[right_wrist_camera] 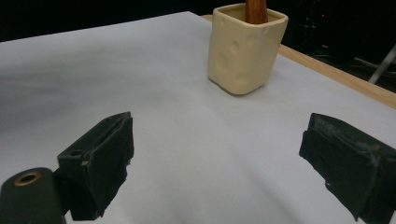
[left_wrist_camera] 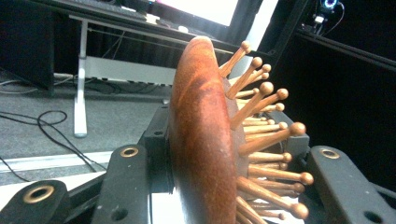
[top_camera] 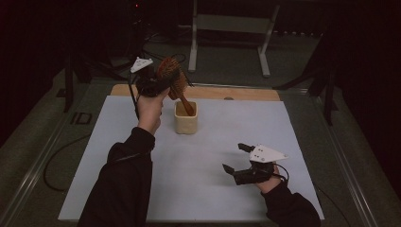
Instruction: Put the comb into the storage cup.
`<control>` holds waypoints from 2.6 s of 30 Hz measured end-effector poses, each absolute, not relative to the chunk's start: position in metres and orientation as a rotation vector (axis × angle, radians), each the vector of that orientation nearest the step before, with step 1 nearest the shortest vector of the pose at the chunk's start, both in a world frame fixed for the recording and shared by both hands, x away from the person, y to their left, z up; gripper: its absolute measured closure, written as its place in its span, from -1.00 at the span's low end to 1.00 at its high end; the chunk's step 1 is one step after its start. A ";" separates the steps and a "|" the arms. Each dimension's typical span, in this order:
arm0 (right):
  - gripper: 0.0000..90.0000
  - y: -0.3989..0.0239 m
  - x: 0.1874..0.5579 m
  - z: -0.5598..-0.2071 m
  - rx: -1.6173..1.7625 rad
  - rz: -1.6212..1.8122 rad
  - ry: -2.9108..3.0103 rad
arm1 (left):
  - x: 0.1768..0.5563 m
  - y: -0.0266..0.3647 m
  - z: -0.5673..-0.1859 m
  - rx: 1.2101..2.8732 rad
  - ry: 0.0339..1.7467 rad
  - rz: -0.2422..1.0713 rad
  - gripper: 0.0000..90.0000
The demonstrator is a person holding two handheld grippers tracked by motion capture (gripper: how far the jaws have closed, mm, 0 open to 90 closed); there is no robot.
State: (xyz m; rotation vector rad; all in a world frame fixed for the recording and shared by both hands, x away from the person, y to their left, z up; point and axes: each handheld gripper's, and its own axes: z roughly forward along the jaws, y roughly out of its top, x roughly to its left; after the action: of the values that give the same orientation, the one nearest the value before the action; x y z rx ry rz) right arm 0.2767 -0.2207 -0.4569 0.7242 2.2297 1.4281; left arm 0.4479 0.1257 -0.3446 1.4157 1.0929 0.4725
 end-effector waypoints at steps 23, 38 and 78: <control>-0.80 -0.220 0.276 -0.459 0.716 1.430 2.223 | 0.458 0.121 -0.381 1.429 1.127 0.435 0.19; -0.80 -0.220 0.277 -0.460 0.724 1.430 2.233 | 0.463 0.121 -0.405 1.430 1.167 0.391 0.18; -0.80 -0.220 0.274 -0.457 0.726 1.426 2.223 | 0.443 0.166 -0.398 1.618 1.013 0.408 -1.00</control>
State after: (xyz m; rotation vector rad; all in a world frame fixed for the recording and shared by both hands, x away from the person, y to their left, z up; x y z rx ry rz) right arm 0.2740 -0.2204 -0.4575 0.7259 2.2225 1.4264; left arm 0.4431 0.1656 -0.3978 1.6179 1.0130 0.4076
